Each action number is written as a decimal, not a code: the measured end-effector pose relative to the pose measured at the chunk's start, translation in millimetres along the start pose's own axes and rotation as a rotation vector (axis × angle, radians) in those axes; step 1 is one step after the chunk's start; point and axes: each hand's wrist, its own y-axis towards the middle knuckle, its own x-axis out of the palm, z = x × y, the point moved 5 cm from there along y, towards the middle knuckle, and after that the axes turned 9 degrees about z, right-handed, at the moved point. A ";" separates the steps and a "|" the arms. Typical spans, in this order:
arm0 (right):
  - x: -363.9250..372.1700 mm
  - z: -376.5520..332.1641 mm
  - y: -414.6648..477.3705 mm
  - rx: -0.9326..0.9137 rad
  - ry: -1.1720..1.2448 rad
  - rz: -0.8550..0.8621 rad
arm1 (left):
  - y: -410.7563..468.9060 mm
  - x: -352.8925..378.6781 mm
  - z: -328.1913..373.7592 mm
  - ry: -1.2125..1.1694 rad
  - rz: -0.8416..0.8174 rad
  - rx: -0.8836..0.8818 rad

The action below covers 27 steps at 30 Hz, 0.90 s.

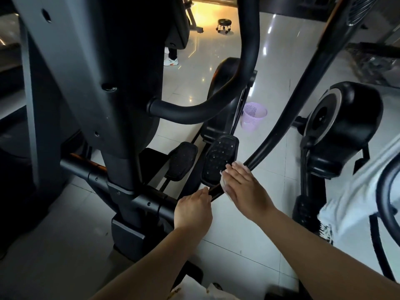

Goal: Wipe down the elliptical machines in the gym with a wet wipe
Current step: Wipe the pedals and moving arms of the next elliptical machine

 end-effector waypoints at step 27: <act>15.6 -11.6 -12.1 -0.140 0.014 -0.001 | 14.3 6.4 19.4 -0.053 -0.125 -0.062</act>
